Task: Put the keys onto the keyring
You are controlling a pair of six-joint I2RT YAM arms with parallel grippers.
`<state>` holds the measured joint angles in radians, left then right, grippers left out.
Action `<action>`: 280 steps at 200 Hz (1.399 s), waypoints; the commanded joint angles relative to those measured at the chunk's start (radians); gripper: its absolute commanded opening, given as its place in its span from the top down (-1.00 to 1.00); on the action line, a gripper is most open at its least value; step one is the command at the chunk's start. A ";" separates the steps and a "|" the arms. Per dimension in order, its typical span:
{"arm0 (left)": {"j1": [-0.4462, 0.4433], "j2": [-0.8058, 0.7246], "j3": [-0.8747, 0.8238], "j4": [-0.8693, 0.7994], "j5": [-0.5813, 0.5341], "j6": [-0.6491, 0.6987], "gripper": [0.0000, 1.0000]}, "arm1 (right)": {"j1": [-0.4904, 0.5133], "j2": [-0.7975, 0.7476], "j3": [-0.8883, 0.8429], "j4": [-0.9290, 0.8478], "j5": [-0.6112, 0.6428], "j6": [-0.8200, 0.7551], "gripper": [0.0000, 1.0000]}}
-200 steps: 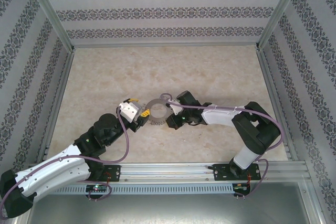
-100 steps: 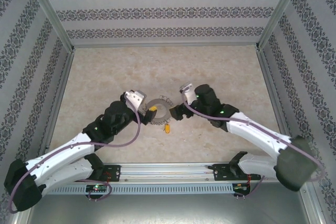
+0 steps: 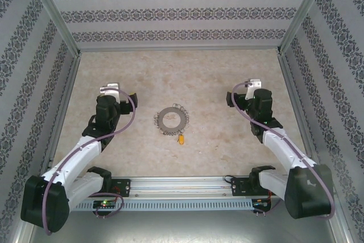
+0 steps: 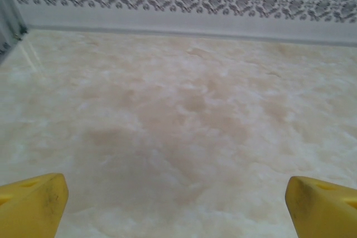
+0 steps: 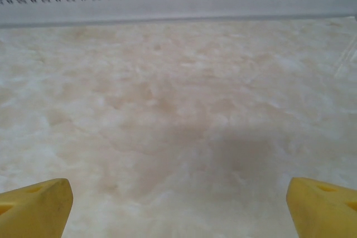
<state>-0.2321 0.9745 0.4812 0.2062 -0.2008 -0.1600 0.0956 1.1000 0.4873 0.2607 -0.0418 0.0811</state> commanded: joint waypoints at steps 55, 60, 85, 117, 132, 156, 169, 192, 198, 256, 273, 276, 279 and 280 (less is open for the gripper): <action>0.076 0.204 -0.142 0.524 -0.089 0.262 -1.00 | -0.037 0.184 -0.113 0.449 -0.002 -0.133 -0.96; 0.087 0.235 -0.146 0.567 -0.066 0.266 -1.00 | -0.046 0.198 -0.119 0.478 -0.014 -0.127 -0.96; 0.120 0.372 -0.082 0.554 -0.021 0.225 -1.00 | -0.096 0.287 -0.117 0.562 -0.056 -0.074 -0.96; 0.130 0.484 -0.082 0.618 -0.002 0.215 -1.00 | -0.114 0.370 -0.110 0.615 -0.063 -0.056 -0.96; 0.145 0.567 -0.154 0.836 0.032 0.214 -1.00 | -0.113 0.418 -0.091 0.632 -0.055 -0.051 -0.96; 0.168 0.628 -0.175 0.915 0.086 0.204 -1.00 | -0.111 0.417 -0.096 0.630 -0.010 -0.039 -0.96; 0.168 0.606 -0.151 0.824 0.111 0.206 -1.00 | -0.111 0.416 -0.096 0.631 -0.009 -0.040 -0.96; 0.175 0.612 -0.139 0.817 0.118 0.202 -1.00 | -0.098 0.414 -0.100 0.633 0.011 -0.049 -0.96; 0.177 0.609 -0.133 0.798 0.119 0.199 -1.00 | -0.095 0.414 -0.101 0.633 0.022 -0.052 -0.96; 0.196 0.612 -0.111 0.762 0.163 0.191 -1.00 | -0.094 0.415 -0.095 0.628 0.022 -0.049 -0.96; 0.206 0.612 -0.102 0.747 0.176 0.184 -1.00 | -0.096 0.416 -0.095 0.626 0.019 -0.048 -0.96; 0.206 0.612 -0.102 0.746 0.176 0.184 -1.00 | -0.097 0.416 -0.093 0.626 0.016 -0.047 -0.96; 0.206 0.612 -0.102 0.745 0.177 0.182 -1.00 | -0.099 0.416 -0.094 0.625 0.014 -0.045 -0.96; 0.206 0.612 -0.102 0.745 0.177 0.183 -1.00 | -0.099 0.417 -0.094 0.626 0.014 -0.045 -0.96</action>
<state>-0.0448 1.5951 0.3542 0.9569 -0.0551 0.0448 -0.0086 1.5146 0.3786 0.8581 -0.0330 0.0231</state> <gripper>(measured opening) 0.998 0.979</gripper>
